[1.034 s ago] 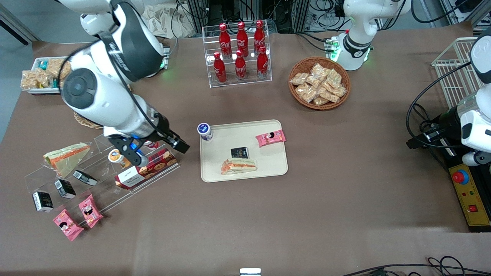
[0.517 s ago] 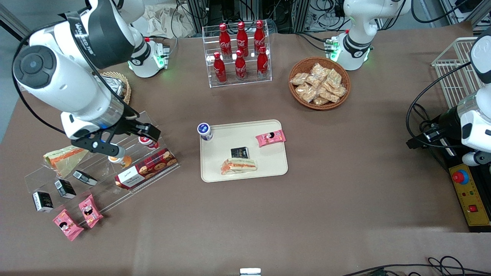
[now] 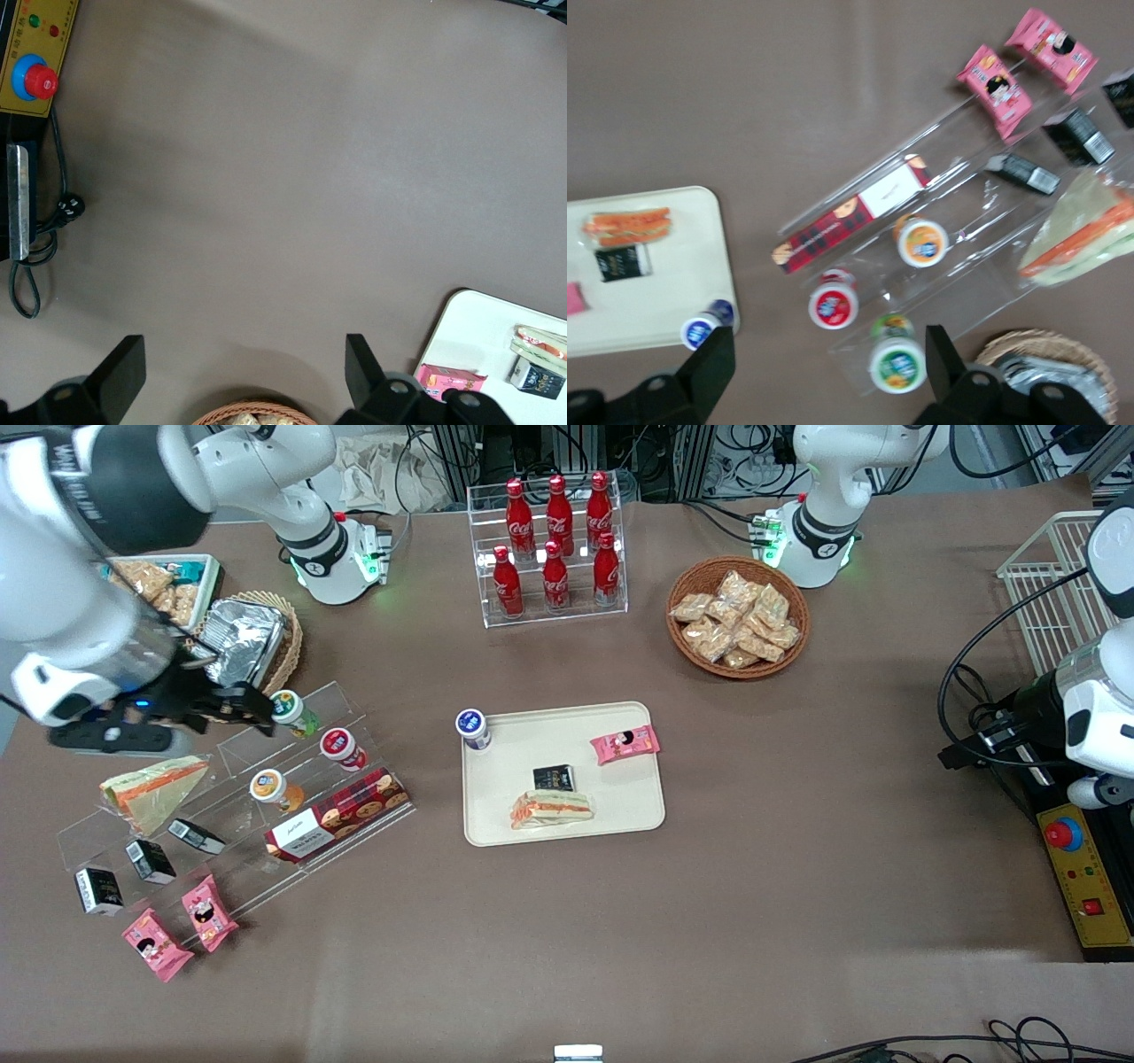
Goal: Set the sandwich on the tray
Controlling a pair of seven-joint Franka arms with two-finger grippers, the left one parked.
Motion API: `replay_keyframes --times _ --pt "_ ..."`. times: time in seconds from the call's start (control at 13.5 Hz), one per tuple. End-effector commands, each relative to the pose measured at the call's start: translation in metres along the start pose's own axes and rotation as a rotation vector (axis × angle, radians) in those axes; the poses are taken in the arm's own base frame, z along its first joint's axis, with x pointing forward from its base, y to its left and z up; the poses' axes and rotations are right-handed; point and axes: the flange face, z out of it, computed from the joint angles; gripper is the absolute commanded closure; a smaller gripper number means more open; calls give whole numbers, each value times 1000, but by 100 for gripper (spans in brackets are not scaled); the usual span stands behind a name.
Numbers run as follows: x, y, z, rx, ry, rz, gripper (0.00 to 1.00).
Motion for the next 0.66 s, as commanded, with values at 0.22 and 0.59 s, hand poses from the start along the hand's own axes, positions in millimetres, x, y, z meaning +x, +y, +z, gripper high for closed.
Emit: replay_keyframes --times 0.22,0.59 --pt "18 67 -8 -19 72 -121 4" --pt "21 66 -17 -27 89 -145 4"
